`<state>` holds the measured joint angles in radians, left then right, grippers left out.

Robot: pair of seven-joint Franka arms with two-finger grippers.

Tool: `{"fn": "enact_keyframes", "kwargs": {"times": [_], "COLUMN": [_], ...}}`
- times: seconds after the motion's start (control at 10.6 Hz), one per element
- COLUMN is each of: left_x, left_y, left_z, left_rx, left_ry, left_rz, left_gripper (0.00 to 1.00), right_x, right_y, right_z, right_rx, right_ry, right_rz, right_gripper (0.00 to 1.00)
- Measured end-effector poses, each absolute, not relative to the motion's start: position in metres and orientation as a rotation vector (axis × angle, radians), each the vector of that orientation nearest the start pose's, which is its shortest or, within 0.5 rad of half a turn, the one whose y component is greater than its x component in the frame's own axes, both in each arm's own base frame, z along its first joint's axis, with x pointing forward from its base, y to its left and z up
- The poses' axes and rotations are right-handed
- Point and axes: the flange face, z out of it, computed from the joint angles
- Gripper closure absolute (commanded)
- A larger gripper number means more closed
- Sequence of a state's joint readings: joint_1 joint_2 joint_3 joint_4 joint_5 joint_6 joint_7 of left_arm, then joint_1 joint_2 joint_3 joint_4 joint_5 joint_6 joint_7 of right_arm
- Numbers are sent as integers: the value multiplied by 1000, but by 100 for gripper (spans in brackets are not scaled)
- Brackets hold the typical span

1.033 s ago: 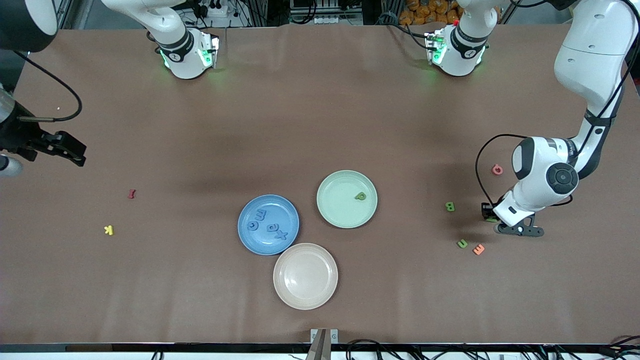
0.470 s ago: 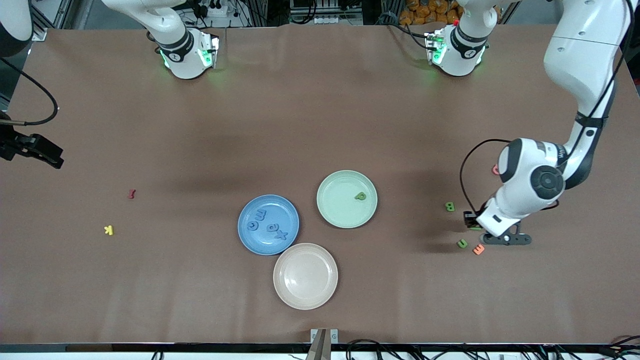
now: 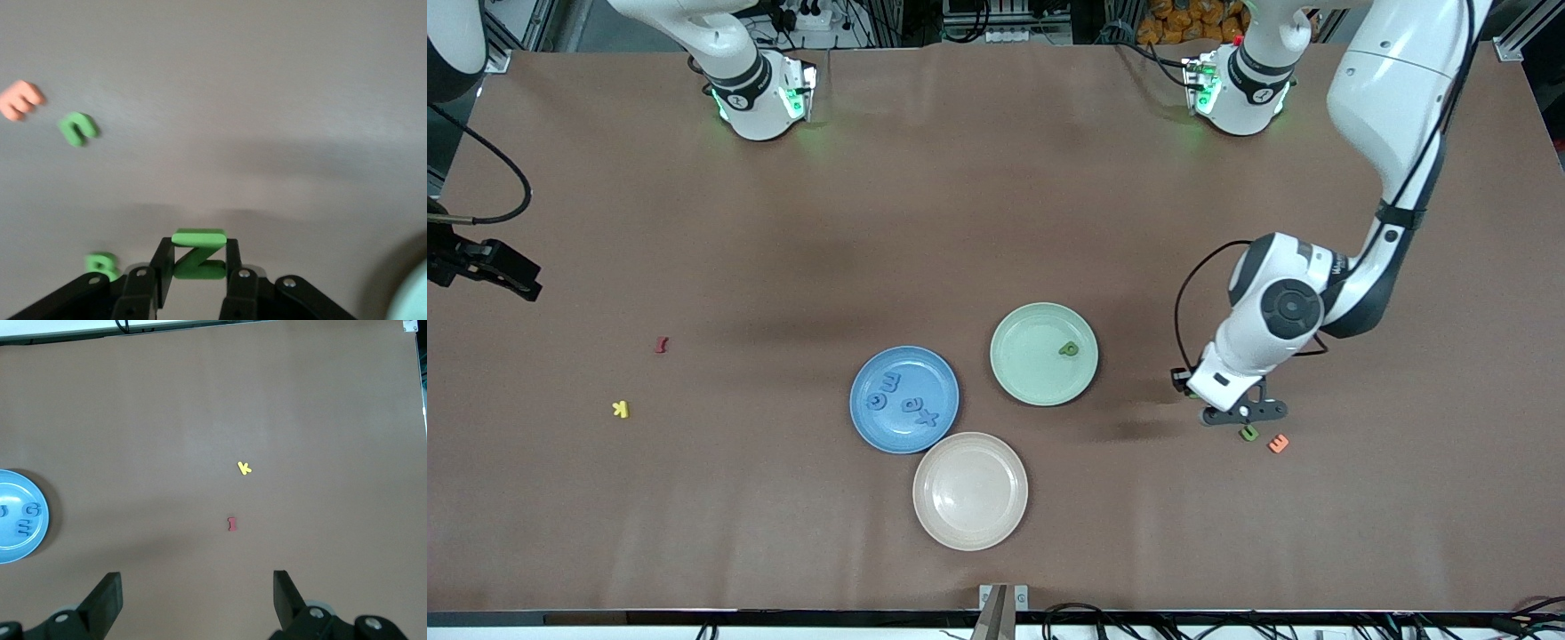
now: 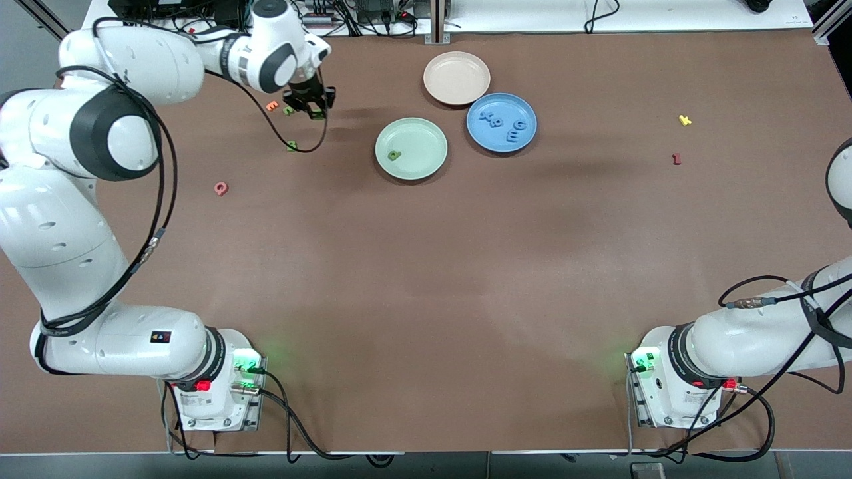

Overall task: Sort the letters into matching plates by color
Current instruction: 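Carry the green Z onto the green plate and open the left gripper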

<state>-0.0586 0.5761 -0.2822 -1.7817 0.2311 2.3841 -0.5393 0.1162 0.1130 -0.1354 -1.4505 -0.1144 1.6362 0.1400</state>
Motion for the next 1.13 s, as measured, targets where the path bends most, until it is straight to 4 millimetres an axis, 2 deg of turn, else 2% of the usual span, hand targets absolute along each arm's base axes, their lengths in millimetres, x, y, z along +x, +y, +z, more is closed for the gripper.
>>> {"fn": "enact_keyframes", "kwargs": {"times": [0.28, 0.56, 0.75, 0.94, 1.13], "left_x": [607, 588, 574, 563, 556], "left_y": [-272, -325, -362, -388, -399], "left_z": [249, 249, 249, 246, 235], "left_rx": [-3156, -3164, -3174, -3181, -3176], "left_ry": [-211, -292, -324, -335, -349], "left_rz": [-90, -95, -101, -96, -73], "left_gripper": [100, 100, 100, 100, 100], "right_x": [596, 595, 595, 595, 594], "right_y": [-23, -42, -43, -41, -43], "right_z": [624, 623, 623, 624, 625], "right_rx": [-3248, -3196, -3194, -3194, -3194], "right_ry": [237, 251, 254, 248, 245], "right_rz": [-129, -121, -121, -120, -121], "right_gripper": [0, 0, 0, 0, 0]}}
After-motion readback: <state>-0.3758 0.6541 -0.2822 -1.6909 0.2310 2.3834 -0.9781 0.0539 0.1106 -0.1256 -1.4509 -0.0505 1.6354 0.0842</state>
